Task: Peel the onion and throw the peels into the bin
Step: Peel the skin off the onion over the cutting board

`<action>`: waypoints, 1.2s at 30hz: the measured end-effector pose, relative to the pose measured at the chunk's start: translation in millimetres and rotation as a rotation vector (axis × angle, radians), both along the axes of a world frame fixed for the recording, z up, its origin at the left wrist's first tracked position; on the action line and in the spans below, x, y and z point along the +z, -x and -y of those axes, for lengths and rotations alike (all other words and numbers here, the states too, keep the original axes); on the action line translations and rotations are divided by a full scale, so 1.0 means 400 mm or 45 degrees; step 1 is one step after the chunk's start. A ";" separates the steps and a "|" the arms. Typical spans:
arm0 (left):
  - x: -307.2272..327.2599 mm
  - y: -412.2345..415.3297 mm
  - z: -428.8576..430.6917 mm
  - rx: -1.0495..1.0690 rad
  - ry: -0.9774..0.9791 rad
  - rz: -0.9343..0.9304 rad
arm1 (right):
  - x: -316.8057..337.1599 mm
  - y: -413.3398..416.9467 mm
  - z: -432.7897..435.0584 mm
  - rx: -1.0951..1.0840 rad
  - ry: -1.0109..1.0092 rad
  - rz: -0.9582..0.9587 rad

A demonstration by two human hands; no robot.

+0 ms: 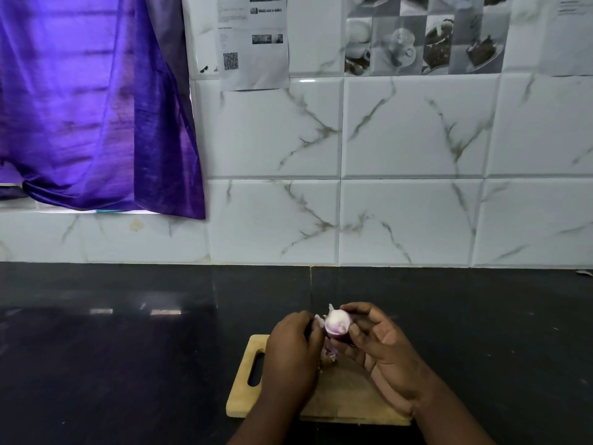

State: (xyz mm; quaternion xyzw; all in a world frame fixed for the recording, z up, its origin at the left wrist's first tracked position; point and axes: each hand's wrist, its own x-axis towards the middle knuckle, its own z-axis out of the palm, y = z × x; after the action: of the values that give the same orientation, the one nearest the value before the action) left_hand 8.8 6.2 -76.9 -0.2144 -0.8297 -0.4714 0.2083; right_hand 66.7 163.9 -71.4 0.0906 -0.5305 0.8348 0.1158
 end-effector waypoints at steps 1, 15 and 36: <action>0.001 -0.002 -0.001 -0.002 0.014 0.014 | -0.001 0.001 -0.002 0.010 0.010 0.004; -0.002 0.003 0.007 0.113 0.032 0.008 | -0.002 0.015 -0.005 -0.064 0.026 0.102; 0.012 -0.013 -0.003 -0.178 0.265 -0.214 | -0.008 0.006 -0.004 -0.177 -0.199 0.078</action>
State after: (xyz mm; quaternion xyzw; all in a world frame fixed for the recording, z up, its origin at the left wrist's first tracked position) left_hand 13.9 7.6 -72.3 -0.3308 -0.8367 -0.3767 0.2205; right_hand 64.5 165.6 -74.7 0.0369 -0.6024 0.7831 0.1497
